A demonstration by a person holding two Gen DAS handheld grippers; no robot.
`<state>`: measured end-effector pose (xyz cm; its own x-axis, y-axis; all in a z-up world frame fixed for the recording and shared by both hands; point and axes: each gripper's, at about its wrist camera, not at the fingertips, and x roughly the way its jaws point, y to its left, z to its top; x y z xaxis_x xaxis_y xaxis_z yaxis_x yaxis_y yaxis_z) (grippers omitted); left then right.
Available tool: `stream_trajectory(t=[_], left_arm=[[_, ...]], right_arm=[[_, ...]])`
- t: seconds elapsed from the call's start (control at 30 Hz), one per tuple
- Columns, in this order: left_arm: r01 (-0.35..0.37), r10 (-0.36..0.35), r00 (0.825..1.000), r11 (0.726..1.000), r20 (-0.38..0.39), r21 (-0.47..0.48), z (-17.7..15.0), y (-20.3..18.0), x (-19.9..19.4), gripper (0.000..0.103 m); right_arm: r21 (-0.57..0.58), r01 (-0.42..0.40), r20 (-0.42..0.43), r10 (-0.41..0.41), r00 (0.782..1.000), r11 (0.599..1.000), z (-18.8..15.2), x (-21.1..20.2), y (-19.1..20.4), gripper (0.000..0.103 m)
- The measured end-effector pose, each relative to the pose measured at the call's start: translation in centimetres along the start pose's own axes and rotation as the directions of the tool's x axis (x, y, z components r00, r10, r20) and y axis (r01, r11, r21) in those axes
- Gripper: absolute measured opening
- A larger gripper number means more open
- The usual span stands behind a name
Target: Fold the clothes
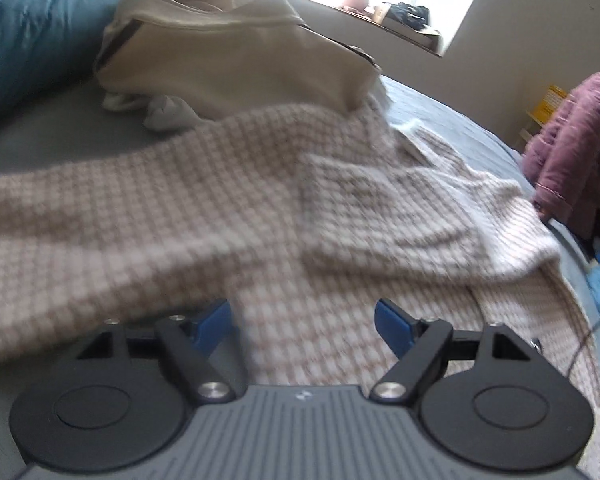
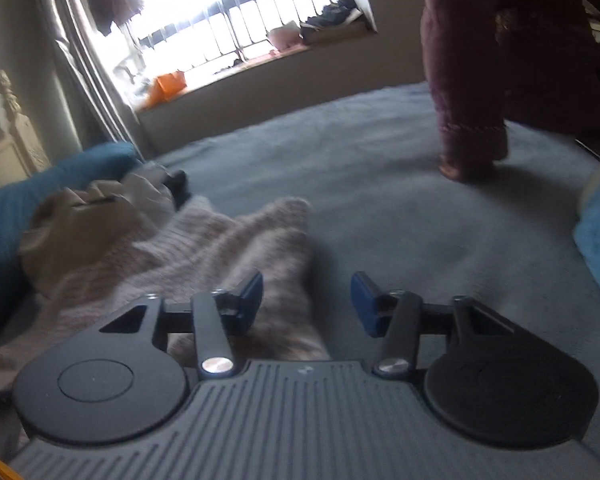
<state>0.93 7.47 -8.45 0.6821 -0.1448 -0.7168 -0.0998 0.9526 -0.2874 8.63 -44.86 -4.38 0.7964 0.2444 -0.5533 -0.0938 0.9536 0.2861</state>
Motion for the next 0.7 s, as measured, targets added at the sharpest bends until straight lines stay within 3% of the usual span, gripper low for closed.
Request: stream_trajectory(t=[0.13,0.27,0.33,0.4,0.47,0.57,0.7], left_arm=[[-0.036,0.036,0.999,0.999,0.029,0.009,0.8,-0.1,0.0,0.08],[-0.075,0.071,0.996,0.994,0.054,0.076,1.1,-1.2,0.3,0.08],[-0.082,0.076,0.995,0.991,0.059,0.106,1.1,-1.8,0.7,0.08],[-0.089,0.083,0.995,0.988,0.058,0.128,1.0,-2.4,1.2,0.08],[-0.101,0.094,0.994,0.985,0.054,0.141,0.8,-2.8,1.9,0.08],[-0.104,0.1,0.994,0.984,0.038,0.141,0.6,-2.7,2.6,0.08],[-0.107,0.104,0.994,0.984,0.028,0.139,0.5,-2.3,3.1,0.08]], right_arm=[[-0.241,0.031,-0.032,-0.04,0.999,0.97,-1.5,-0.2,4.0,0.045],[-0.524,0.088,-0.048,-0.133,0.99,0.847,-4.4,0.2,7.0,0.048],[-0.611,0.116,-0.027,-0.167,0.986,0.783,-5.4,0.7,8.3,0.048],[-0.647,0.12,-0.024,-0.177,0.984,0.753,-5.9,1.4,9.0,0.044],[-0.636,0.139,-0.023,-0.198,0.98,0.759,-6.0,1.8,9.2,0.011],[-0.542,0.175,-0.02,-0.22,0.975,0.822,-5.7,1.7,7.5,0.01],[-0.413,0.177,-0.077,-0.227,0.971,0.893,-5.8,2.8,4.5,0.01]])
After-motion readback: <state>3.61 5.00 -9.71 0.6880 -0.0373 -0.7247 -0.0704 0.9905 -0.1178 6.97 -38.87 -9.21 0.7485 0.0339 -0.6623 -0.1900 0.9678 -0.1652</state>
